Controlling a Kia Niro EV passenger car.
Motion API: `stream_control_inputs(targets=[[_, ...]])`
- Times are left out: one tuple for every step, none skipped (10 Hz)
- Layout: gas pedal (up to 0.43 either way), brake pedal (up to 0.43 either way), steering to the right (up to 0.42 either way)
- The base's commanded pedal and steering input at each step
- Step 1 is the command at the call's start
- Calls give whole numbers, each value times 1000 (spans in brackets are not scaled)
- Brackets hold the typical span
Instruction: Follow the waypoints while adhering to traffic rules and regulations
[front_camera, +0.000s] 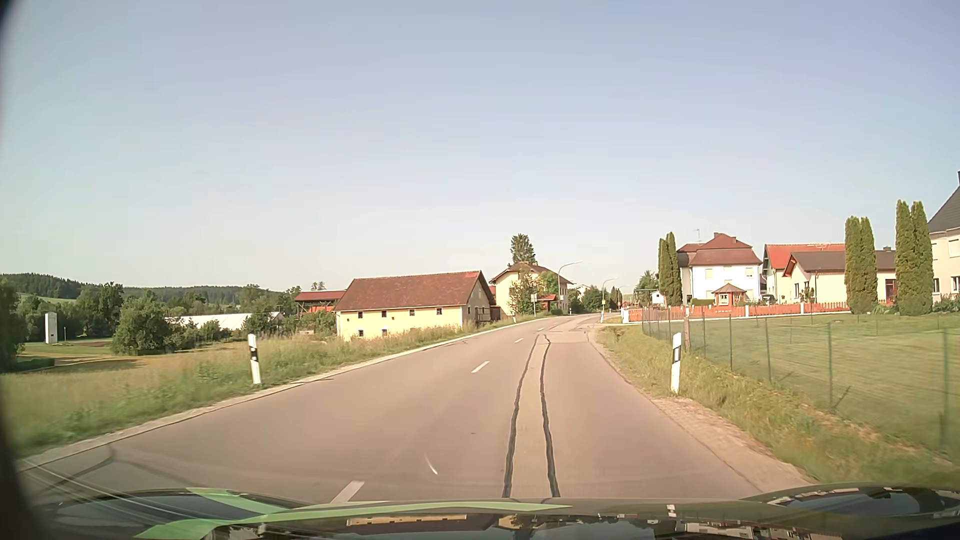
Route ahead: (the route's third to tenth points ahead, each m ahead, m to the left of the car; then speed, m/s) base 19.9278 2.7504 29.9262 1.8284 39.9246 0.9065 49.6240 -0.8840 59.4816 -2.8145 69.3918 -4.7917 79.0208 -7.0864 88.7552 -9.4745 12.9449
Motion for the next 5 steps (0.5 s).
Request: stream_control_inputs(targets=[[118,0,26],[118,0,22],[130,0,20],[138,0,20],[138,0,20]])
